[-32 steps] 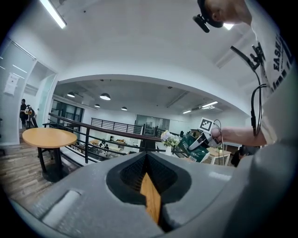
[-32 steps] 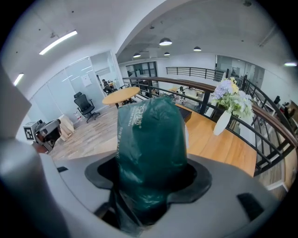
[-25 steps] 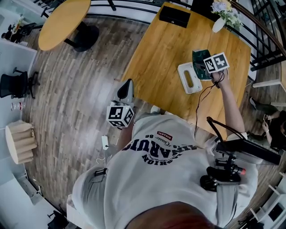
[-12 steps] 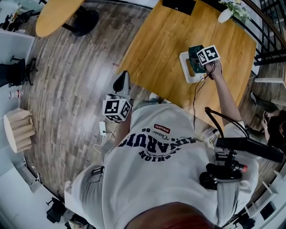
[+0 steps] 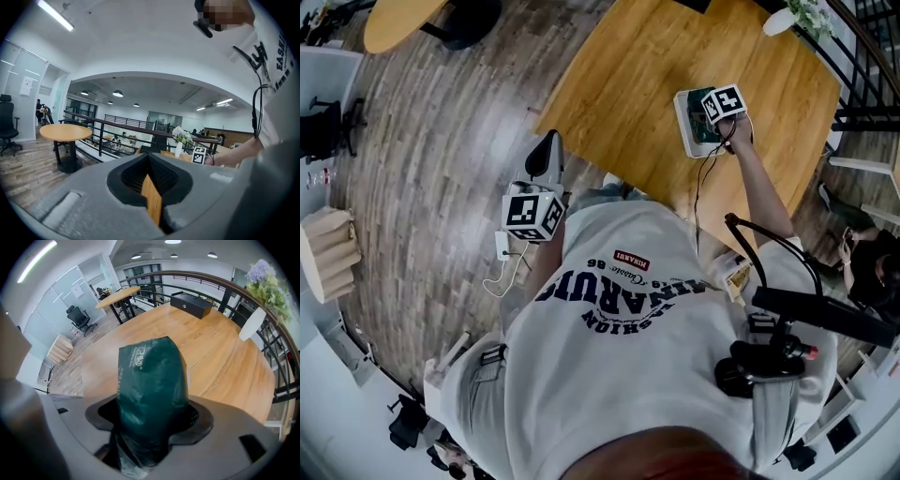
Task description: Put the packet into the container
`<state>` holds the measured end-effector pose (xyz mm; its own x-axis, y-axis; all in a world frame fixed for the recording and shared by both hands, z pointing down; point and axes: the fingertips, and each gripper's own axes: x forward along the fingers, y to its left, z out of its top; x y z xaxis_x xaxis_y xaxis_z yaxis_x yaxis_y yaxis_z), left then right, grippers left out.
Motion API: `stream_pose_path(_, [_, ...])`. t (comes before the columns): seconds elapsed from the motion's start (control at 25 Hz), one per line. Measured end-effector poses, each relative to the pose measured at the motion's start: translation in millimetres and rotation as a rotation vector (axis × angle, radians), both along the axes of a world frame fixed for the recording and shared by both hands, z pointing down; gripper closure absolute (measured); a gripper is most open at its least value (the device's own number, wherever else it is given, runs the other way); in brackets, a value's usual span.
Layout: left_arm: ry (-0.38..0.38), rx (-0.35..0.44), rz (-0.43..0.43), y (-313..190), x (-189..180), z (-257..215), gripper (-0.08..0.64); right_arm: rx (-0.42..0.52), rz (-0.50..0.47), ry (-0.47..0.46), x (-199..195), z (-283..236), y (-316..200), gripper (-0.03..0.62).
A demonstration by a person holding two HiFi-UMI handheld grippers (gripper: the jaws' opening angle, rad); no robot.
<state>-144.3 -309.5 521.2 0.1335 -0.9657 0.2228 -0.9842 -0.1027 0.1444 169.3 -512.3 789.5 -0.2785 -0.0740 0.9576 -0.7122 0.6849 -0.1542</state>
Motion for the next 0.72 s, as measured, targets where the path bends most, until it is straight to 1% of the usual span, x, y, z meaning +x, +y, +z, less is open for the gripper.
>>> stream_pose_path(0.36, [0.01, -0.031, -0.059, 11.5, -12.9, 12.1, 0.56, -0.043, -0.001, 0.043, 1.7, 31.8, 1.7, 0.282])
stream_pose_path(0.72, [0.019, -0.039, -0.087, 25.3, -22.7, 18.2, 0.56, -0.056, -0.004, 0.089, -3.3, 51.6, 4.4, 0.282])
